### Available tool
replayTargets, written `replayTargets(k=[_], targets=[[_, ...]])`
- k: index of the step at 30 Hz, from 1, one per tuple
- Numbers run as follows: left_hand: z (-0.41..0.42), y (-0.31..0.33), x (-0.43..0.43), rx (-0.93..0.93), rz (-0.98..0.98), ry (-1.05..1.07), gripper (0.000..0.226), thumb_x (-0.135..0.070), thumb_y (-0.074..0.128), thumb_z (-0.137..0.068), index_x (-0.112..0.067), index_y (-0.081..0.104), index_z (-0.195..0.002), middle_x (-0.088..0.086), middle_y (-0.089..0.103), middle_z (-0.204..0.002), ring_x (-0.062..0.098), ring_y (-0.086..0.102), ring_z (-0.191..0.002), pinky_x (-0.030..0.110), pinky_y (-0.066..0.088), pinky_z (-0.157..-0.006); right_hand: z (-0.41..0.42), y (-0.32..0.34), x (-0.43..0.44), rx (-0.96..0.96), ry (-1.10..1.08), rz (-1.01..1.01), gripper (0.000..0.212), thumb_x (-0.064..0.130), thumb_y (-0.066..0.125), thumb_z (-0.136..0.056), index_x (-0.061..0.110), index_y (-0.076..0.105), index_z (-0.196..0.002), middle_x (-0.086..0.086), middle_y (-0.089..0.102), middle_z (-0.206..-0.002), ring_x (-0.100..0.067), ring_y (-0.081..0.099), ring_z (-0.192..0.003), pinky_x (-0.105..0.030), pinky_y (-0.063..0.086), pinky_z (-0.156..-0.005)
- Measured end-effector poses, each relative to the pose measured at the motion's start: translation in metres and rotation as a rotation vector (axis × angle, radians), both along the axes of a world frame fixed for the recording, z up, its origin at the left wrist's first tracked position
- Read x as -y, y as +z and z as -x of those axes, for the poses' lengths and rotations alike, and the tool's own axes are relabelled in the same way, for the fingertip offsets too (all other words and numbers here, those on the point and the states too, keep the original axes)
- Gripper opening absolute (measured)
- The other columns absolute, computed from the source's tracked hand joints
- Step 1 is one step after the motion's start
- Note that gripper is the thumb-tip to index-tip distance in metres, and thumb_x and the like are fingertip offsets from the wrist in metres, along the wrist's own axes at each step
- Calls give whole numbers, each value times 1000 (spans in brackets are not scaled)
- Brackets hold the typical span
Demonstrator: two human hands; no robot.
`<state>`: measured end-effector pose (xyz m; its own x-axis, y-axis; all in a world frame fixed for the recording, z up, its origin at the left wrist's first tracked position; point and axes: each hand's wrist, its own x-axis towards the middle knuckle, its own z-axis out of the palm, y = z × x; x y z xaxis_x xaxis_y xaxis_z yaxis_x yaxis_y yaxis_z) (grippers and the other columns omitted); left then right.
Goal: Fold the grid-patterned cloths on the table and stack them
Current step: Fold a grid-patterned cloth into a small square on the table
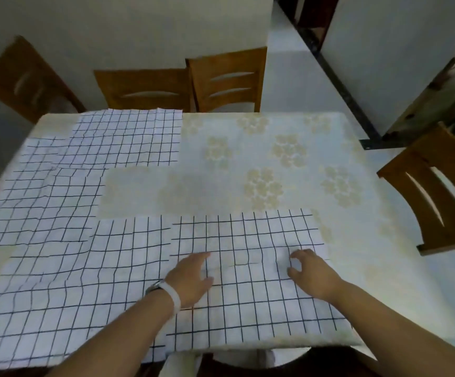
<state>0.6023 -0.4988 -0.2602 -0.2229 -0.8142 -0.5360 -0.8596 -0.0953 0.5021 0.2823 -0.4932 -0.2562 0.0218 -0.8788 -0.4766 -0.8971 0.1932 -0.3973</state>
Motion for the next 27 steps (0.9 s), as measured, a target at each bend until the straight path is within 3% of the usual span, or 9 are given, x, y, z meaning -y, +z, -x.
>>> replayTargets(k=[5, 8, 13, 16, 19, 23, 27], targets=[[15, -24, -11, 91, 71, -24, 62, -39, 48, -94, -23, 24, -150, 1, 22, -157, 17, 19, -144, 30, 15, -116, 20, -26, 1, -22, 21, -7, 50, 37, 53, -95, 13, 46, -139, -9, 46, -137, -26, 49, -122, -33, 42, -99], [14, -37, -15, 106, 83, -5, 62, -40, 48, -95, -24, 24, -150, 0, 15, -160, 16, 12, -146, 33, 15, -118, 32, -36, 4, -70, 27, 7, 51, 38, 50, -94, 13, 46, -139, -10, 46, -136, -29, 48, -122, -37, 44, -98], [15, -48, -20, 171, 102, -46, 63, -46, 42, -95, -23, 26, -151, 0, 10, -161, 18, 7, -147, 32, 8, -117, 47, -44, 6, -101, 17, 88, 33, 35, 54, -90, 14, 58, -116, -8, 50, -115, -30, 51, -106, -37, 49, -80], [31, -46, -20, 150, 231, -111, 64, -51, 30, -87, -18, 48, -139, 5, 38, -149, 23, 32, -139, 38, 25, -114, 53, -51, 3, -114, 23, 132, 35, 33, 56, -91, 13, 59, -120, -10, 49, -120, -32, 48, -110, -39, 48, -83], [73, -46, -21, 78, 337, -247, 48, -39, 37, -85, -16, 63, -118, 4, 60, -121, 23, 54, -112, 44, 49, -93, 55, -56, 6, -108, -8, 158, 28, 31, 56, -91, 13, 63, -111, -10, 50, -117, -33, 49, -107, -38, 47, -79], [158, -48, -36, 3, 310, -473, 40, -33, 38, -86, -16, 60, -114, 3, 59, -111, 25, 54, -101, 40, 48, -82, 57, -59, 20, -119, -122, 201, 26, 28, 57, -91, 13, 67, -110, -15, 48, -131, -35, 48, -115, -43, 46, -89], [239, -39, -50, 30, 222, -577, 39, -34, 44, -88, -13, 50, -121, 9, 51, -117, 29, 48, -105, 44, 45, -82, 65, -62, 37, -102, -159, 217, 26, 23, 57, -91, 7, 67, -109, -20, 49, -122, -40, 50, -106, -42, 48, -84]])
